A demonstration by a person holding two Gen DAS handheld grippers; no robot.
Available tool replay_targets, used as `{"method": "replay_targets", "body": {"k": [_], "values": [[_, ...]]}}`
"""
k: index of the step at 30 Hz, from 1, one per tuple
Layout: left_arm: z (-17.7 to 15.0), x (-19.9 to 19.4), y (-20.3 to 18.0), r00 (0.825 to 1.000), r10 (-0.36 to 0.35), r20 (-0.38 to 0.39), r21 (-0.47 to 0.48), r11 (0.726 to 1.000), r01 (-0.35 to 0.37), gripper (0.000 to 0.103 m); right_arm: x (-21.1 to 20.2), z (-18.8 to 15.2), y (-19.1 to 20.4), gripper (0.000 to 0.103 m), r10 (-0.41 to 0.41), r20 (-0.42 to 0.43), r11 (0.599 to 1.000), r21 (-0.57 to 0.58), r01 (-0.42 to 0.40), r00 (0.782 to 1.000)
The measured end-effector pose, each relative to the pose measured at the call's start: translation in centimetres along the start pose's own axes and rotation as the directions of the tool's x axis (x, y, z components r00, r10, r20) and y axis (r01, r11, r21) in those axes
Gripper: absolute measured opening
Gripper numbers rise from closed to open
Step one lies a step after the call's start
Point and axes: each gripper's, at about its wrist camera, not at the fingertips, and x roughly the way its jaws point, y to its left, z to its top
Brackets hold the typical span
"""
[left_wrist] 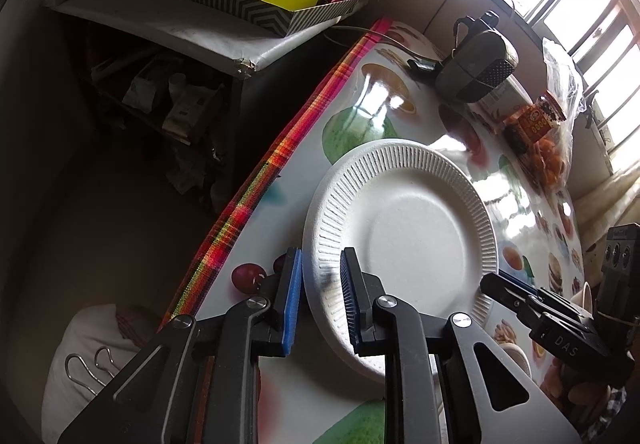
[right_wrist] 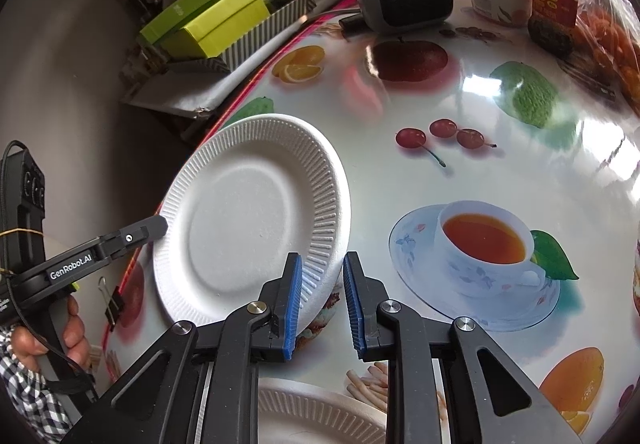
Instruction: Organize plates and bowls
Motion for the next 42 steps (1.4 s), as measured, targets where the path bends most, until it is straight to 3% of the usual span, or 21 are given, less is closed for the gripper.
{"method": "replay_targets", "body": {"k": [23, 42], "values": [[-1.4, -3.5, -1.9, 0.999, -0.016, 0.047, 0.051, 0.999, 0.014, 0.021, -4.7, -2.4, 0.6, 0.021, 0.018, 0.079, 1.0, 0.006, -0.019, 0.997], [-4.7, -5.4, -5.4, 0.996, -0.08, 0.044, 0.123, 0.99, 0.074, 0.021, -10.0, -7.3, -1.0, 0.021, -0.016, 0.159, 0.999, 0.054, 0.008, 0.987]]}}
